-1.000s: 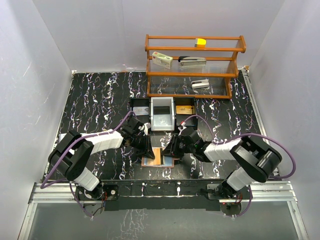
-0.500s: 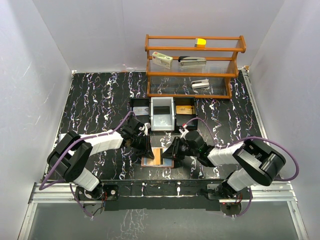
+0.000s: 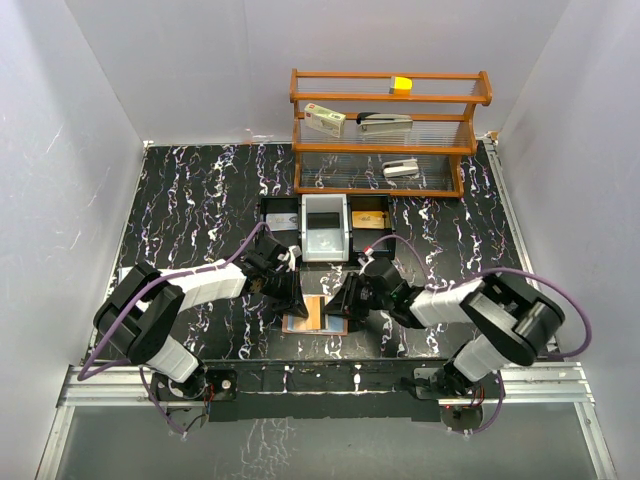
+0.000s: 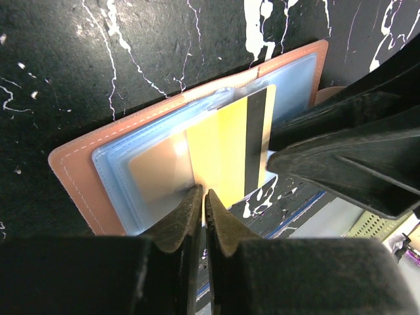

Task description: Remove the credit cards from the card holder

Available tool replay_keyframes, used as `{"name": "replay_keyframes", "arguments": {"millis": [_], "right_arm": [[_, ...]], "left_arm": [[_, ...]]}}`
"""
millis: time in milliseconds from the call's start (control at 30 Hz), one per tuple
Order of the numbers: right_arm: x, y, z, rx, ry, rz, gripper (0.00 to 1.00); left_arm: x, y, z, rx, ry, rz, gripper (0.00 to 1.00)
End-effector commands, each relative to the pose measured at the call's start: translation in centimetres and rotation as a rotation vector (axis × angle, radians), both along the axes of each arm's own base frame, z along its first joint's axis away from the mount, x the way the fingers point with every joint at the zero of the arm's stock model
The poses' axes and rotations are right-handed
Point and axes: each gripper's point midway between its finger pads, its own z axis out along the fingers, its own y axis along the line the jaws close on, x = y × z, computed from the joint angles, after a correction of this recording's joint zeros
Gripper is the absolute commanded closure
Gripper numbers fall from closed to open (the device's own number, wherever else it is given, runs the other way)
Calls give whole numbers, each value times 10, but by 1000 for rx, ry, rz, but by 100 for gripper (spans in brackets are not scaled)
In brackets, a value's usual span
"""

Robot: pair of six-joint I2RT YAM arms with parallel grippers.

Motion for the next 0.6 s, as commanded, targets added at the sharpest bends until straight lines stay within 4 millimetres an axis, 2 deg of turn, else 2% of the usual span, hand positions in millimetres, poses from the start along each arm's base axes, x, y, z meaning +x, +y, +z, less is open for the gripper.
{"name": "replay_keyframes", "arguments": {"millis": [0, 167, 300, 400, 567], "right_arm": [[-4, 17, -6, 29, 45, 79, 80], [1, 24, 1, 98, 37, 53, 81], [4, 27, 9, 111, 14, 53, 89], [6, 24, 12, 92, -1, 41, 95], [5, 16, 11, 49, -9, 34, 99]], "left_arm": [[-9, 23, -19, 114, 20, 9, 94], [-12, 25, -22, 120, 32, 9, 95], [-11, 25, -18, 119, 12, 14, 95], [-9, 25, -17, 122, 10, 12, 95], [-7, 23, -14, 115, 4, 12, 95]]}}
